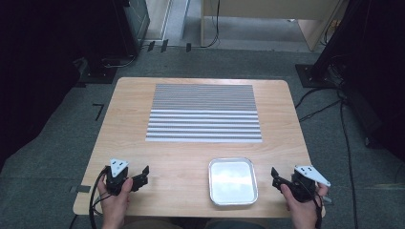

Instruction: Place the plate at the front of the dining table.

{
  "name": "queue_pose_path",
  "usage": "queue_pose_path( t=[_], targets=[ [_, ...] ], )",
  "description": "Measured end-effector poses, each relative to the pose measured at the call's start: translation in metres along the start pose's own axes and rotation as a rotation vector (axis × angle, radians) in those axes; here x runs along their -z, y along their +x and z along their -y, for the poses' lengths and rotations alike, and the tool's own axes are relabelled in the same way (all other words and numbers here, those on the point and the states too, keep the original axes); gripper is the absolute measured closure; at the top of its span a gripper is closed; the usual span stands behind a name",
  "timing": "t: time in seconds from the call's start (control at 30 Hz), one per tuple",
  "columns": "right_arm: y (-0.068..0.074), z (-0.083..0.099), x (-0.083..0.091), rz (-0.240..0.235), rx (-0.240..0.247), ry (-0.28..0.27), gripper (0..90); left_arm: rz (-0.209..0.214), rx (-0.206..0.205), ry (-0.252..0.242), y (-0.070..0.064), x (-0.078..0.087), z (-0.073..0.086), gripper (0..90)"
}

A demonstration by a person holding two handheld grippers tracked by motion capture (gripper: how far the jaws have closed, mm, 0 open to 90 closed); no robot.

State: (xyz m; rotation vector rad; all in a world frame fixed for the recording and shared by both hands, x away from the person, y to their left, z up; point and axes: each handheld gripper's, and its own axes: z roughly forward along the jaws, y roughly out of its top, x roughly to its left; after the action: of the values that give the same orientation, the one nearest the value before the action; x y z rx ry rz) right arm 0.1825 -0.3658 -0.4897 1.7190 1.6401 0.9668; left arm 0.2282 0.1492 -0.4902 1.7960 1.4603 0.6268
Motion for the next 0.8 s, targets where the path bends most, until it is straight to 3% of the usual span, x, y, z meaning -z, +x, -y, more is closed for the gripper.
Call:
queue_pose_path(
  t=[0.8],
  targets=[
    [0.016, 0.000, 0.003, -0.028, 0.031, -0.022, 14.8, 0.088, -0.002, 0.023, -0.061, -0.017, -0.006, 13.5]
  ],
)
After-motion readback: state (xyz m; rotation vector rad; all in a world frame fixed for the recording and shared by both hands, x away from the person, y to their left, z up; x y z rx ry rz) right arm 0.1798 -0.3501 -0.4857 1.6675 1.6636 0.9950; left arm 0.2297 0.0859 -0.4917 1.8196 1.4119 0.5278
